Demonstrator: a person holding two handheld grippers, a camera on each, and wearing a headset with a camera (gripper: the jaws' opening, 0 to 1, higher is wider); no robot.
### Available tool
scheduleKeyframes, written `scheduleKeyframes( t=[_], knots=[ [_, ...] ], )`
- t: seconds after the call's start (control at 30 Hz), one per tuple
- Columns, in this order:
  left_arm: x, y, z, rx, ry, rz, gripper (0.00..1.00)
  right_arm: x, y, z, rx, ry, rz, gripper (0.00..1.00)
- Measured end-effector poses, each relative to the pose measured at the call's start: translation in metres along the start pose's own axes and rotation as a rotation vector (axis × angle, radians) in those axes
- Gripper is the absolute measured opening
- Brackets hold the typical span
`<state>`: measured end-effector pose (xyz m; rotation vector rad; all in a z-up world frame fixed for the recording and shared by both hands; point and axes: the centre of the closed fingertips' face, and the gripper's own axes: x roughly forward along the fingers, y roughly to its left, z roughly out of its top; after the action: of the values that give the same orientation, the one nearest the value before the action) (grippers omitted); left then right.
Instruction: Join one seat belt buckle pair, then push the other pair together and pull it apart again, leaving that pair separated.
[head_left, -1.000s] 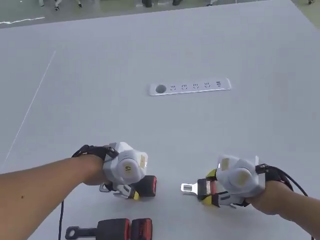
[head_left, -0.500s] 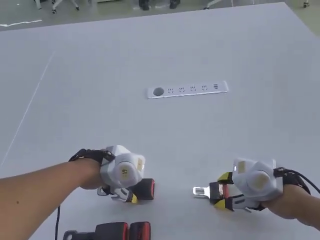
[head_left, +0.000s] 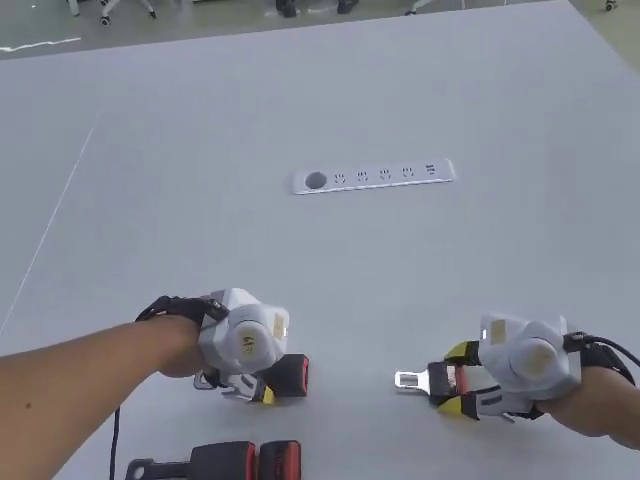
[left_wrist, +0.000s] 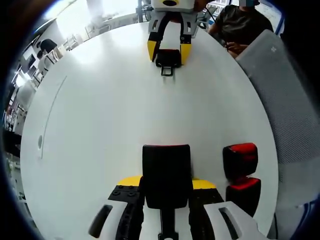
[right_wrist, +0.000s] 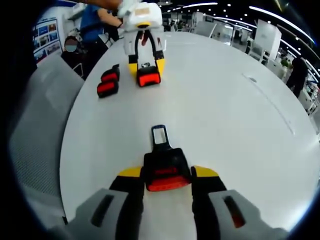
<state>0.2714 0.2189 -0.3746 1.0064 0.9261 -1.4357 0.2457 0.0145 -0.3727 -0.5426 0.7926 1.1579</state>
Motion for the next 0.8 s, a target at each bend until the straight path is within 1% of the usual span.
scheduleKeyframes(
  t=[0.1, 0.17, 0.23, 0.3, 0.33, 0.37, 0.4, 0.43, 0.47, 0.5, 0.53, 0.57, 0.6, 0.63, 0.67, 0.7, 0.73, 0.77, 0.8],
  knots=[
    [0.000, 0.000, 0.000, -0.006, -0.005, 0.001, 0.35, 0.001, 0.001, 0.001, -0.004, 0.001, -0.001, 0.38],
    [0.000, 0.000, 0.001, 0.011, -0.002, 0.001, 0.35, 0.001, 0.001, 0.001, -0.003, -0.003, -0.006, 0.39],
    [0.000, 0.000, 0.001, -0.001, 0.000, 0.002, 0.35, 0.001, 0.000, 0.003, 0.017, -0.014, -0.011, 0.39],
    [0.000, 0.001, 0.001, -0.005, 0.003, 0.007, 0.35, 0.001, 0.000, 0.002, 0.017, -0.018, -0.017, 0.41],
    [-0.001, 0.002, 0.001, -0.020, 0.010, 0.021, 0.35, 0.001, -0.002, 0.001, 0.016, -0.010, -0.026, 0.46],
    [-0.002, 0.001, 0.001, -0.021, 0.012, 0.022, 0.37, 0.002, -0.001, 0.001, 0.029, -0.009, -0.028, 0.52],
    [-0.003, -0.004, 0.001, -0.028, 0.007, 0.015, 0.42, 0.002, -0.001, 0.002, 0.066, -0.015, -0.033, 0.59],
    [-0.004, -0.007, 0.002, -0.034, -0.003, 0.009, 0.48, 0.000, -0.002, 0.006, 0.096, -0.038, -0.047, 0.66],
    [-0.005, -0.008, 0.003, -0.053, -0.017, 0.014, 0.54, -0.002, -0.004, 0.008, 0.085, -0.052, -0.059, 0.67],
    [-0.008, -0.006, 0.005, -0.088, -0.041, 0.036, 0.57, -0.005, -0.006, 0.011, 0.076, -0.067, -0.080, 0.66],
    [-0.011, -0.003, 0.006, -0.108, -0.055, 0.057, 0.58, -0.007, -0.008, 0.013, 0.079, -0.076, -0.099, 0.66],
    [-0.016, 0.002, 0.008, -0.147, -0.080, 0.089, 0.59, -0.009, -0.010, 0.017, 0.102, -0.090, -0.121, 0.67],
    [-0.019, 0.003, 0.010, -0.181, -0.098, 0.102, 0.61, -0.010, -0.011, 0.019, 0.119, -0.104, -0.132, 0.70],
    [-0.024, 0.005, 0.011, -0.232, -0.120, 0.121, 0.66, -0.011, -0.012, 0.022, 0.139, -0.116, -0.143, 0.72],
    [-0.028, 0.008, 0.012, -0.264, -0.136, 0.148, 0.70, -0.012, -0.013, 0.024, 0.183, -0.121, -0.158, 0.75],
    [-0.030, 0.012, 0.012, -0.284, -0.149, 0.173, 0.74, -0.013, -0.014, 0.025, 0.197, -0.127, -0.174, 0.80],
    [-0.035, 0.017, 0.011, -0.321, -0.163, 0.213, 0.79, -0.015, -0.017, 0.029, 0.190, -0.143, -0.201, 0.83],
    [-0.038, 0.017, 0.013, -0.349, -0.183, 0.225, 0.82, -0.017, -0.018, 0.031, 0.191, -0.149, -0.217, 0.84],
    [-0.044, 0.019, 0.013, -0.410, -0.210, 0.253, 0.83, -0.021, -0.018, 0.035, 0.206, -0.154, -0.236, 0.84]
  ],
)
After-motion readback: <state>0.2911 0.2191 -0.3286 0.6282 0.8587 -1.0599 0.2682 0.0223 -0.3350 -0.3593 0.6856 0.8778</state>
